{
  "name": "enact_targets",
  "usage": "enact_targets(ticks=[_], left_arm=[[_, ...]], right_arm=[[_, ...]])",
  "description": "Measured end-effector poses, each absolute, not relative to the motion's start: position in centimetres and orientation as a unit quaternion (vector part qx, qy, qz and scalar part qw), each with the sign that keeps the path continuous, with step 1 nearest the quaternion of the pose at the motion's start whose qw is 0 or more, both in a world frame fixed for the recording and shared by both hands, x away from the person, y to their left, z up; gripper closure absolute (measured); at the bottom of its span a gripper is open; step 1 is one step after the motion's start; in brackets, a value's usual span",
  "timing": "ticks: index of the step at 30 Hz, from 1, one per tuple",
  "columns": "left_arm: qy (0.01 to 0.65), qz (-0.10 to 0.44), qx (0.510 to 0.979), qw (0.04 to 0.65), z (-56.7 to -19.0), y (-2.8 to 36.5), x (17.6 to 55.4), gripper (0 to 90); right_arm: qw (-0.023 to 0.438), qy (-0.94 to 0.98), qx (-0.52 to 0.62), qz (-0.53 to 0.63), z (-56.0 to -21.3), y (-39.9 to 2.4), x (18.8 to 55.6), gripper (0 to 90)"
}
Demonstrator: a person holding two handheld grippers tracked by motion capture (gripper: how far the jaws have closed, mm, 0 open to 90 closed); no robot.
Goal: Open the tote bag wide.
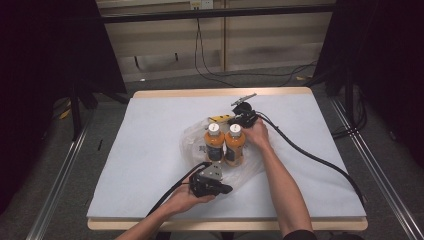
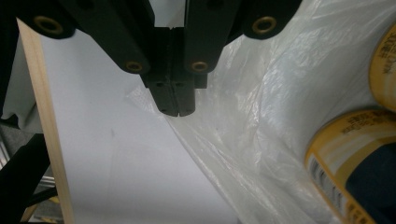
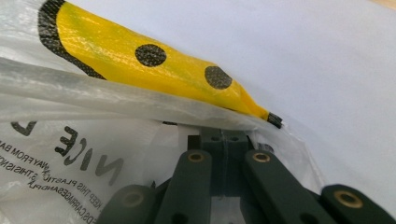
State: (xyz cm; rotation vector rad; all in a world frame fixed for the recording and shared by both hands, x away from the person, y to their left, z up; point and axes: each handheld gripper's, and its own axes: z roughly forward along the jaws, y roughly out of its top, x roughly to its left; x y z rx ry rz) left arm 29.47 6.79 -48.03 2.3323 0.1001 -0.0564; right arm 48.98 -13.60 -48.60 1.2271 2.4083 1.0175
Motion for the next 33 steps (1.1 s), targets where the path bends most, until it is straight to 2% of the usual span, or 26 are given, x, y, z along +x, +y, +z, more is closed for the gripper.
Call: enact_targets(ticks=[7,10,16,21,30,32,33], left_arm=[[0.043,-0.025,0.919,0.391,-48.0,7.1,29.6,90.0],[0.07,-0.021,0.917,0.392,-48.1,7.7,30.3,90.0],[0.069,-0.035,0.912,0.404,-48.0,7.8,30.2,90.0],[0.084,-0.034,0.9,0.427,-47.4,7.9,30.2,90.0],[0.107,-0.013,0.882,0.459,-46.6,8.8,30.9,81.4],[0.112,-0.003,0.872,0.476,-46.2,9.0,30.8,72.5],[0.111,-0.001,0.872,0.476,-46.0,9.1,30.8,71.0]], right_arm=[[0.145,0.823,0.43,0.34,-48.6,-13.5,49.5,90.0],[0.152,0.824,0.431,0.336,-48.5,-13.5,49.7,90.0],[0.119,0.829,0.423,0.345,-48.4,-13.6,49.3,90.0],[0.123,0.828,0.414,0.356,-47.2,-14.0,48.2,90.0],[0.121,0.814,0.396,0.408,-45.0,-15.7,46.0,90.0],[0.121,0.81,0.393,0.418,-44.6,-16.0,45.4,90.0],[0.123,0.81,0.389,0.421,-44.3,-16.1,45.1,90.0]])
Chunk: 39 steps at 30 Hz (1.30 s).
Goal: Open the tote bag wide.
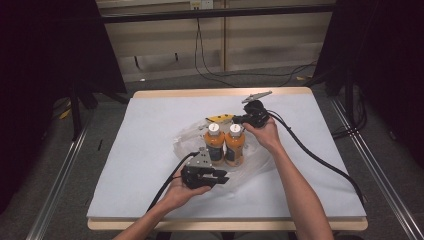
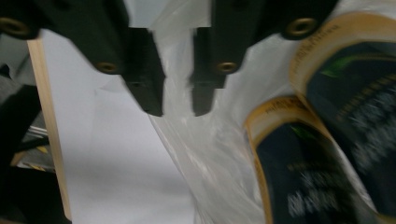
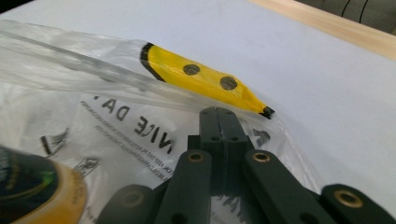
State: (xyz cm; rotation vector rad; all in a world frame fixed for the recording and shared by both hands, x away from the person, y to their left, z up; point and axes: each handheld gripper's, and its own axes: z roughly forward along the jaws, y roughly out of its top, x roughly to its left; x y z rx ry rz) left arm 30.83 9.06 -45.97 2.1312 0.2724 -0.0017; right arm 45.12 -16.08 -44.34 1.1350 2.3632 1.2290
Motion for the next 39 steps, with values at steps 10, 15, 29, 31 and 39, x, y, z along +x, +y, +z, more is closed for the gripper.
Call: enact_targets(ticks=[10,15,29,31,39], left_arm=[[0.124,0.006,0.86,0.495,-44.7,9.9,31.1,54.5],[0.131,0.013,0.86,0.494,-44.3,10.0,31.1,44.5],[0.163,0.051,0.85,0.498,-43.2,11.2,31.0,18.4],[0.165,0.054,0.851,0.495,-43.0,11.6,30.9,16.4],[0.17,0.078,0.85,0.493,-41.8,13.4,30.0,16.2]], right_arm=[[0.149,0.799,0.361,0.457,-42.2,-17.0,41.7,81.4],[0.164,0.792,0.365,0.462,-41.9,-18.2,39.7,68.0],[0.186,0.767,0.387,0.477,-40.9,-21.6,34.2,24.0],[0.19,0.76,0.388,0.486,-40.6,-22.1,33.1,19.6],[0.183,0.756,0.392,0.491,-40.7,-23.9,29.8,16.1]])
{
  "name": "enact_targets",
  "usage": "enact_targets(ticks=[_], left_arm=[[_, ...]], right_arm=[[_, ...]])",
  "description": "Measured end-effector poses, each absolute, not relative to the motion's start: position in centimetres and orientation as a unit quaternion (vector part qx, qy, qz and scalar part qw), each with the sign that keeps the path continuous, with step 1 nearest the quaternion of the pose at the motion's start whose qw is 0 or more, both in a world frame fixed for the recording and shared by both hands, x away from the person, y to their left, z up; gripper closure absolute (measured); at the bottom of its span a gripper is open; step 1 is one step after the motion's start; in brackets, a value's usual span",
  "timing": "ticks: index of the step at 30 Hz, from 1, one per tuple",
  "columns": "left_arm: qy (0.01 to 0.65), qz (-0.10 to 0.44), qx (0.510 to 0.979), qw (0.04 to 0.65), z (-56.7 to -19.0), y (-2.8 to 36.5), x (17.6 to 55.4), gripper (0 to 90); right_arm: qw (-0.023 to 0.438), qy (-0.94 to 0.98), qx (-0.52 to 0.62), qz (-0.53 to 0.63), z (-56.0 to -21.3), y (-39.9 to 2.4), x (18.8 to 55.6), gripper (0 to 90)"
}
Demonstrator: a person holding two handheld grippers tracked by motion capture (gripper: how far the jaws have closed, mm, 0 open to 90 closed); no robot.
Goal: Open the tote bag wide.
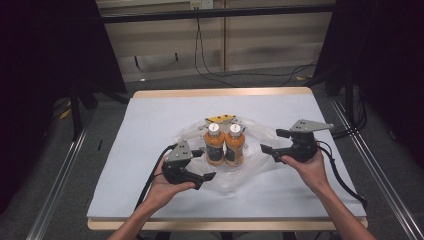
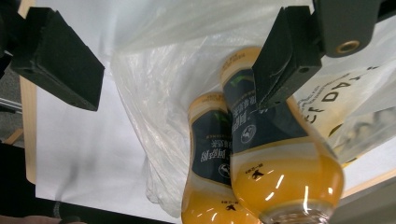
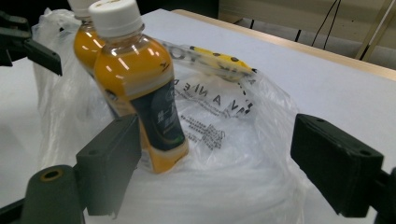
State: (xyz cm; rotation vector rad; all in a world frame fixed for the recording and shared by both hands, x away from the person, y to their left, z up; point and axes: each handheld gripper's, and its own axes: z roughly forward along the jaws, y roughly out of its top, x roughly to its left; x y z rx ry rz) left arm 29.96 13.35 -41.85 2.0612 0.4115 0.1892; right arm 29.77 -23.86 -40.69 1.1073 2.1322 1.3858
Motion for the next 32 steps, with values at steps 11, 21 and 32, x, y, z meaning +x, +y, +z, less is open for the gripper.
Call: enact_targets(ticks=[11,21,32], left_arm=[[0.21,0.128,0.83,0.501,-41.4,17.7,27.9,16.1],[0.264,0.138,0.818,0.492,-42.8,22.6,26.2,14.3],[0.311,0.166,0.804,0.48,-44.9,26.6,24.9,10.0]], right_arm=[[0.193,0.737,0.402,0.509,-41.2,-26.4,25.5,16.4],[0.192,0.729,0.432,0.494,-42.5,-28.3,22.1,13.1],[0.212,0.706,0.475,0.481,-44.4,-30.6,19.6,11.1]])
